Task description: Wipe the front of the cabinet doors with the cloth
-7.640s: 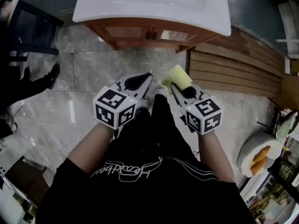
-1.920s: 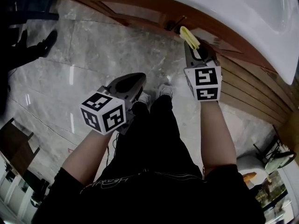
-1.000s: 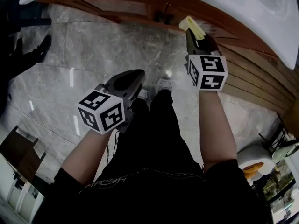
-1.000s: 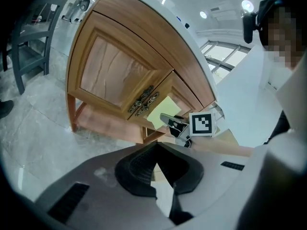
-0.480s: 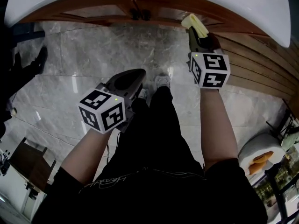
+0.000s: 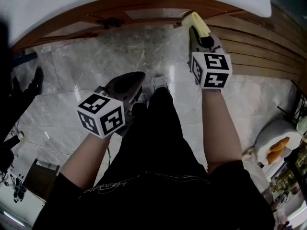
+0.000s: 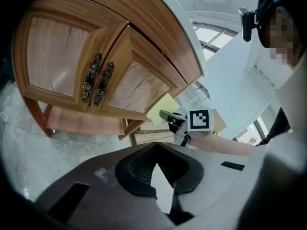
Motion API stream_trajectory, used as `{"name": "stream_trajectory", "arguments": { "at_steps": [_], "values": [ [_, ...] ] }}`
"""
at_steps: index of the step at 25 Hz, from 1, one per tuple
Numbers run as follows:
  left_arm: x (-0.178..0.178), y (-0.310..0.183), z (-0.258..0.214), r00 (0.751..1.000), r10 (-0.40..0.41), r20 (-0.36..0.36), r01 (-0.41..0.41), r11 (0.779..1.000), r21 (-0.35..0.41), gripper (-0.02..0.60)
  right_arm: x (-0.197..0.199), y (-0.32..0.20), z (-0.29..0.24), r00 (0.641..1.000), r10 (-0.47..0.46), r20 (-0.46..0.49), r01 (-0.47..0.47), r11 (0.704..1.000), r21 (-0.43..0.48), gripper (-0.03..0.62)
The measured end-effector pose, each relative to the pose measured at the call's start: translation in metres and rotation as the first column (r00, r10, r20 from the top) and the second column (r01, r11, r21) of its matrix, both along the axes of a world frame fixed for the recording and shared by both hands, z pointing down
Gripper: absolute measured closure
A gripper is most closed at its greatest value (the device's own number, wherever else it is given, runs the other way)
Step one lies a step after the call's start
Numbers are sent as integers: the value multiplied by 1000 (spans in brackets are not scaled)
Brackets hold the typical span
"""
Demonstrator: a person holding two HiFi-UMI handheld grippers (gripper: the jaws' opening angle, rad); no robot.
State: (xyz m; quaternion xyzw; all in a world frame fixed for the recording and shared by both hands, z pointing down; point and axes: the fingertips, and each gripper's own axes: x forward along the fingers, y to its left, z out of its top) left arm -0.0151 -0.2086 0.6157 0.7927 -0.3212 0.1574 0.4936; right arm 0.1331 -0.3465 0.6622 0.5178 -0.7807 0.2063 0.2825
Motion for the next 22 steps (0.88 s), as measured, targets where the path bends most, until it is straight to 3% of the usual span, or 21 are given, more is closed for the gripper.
{"name": "stream_trajectory", "arguments": {
  "at_steps": [11, 17, 22],
  "values": [
    [35, -5, 5, 993, 116, -2, -116, 993, -6, 575, 50, 10, 6, 994, 111, -25, -111, 994, 5, 554],
    [34, -5, 10, 993, 116, 8, -116, 993, -15, 575, 55, 14, 7, 993, 117, -31, -117, 993, 1, 554],
    [22, -8, 12, 996, 85, 7, -84, 996, -19, 575, 37, 13, 14, 996, 78, -36, -79, 997, -19, 554]
  ]
}}
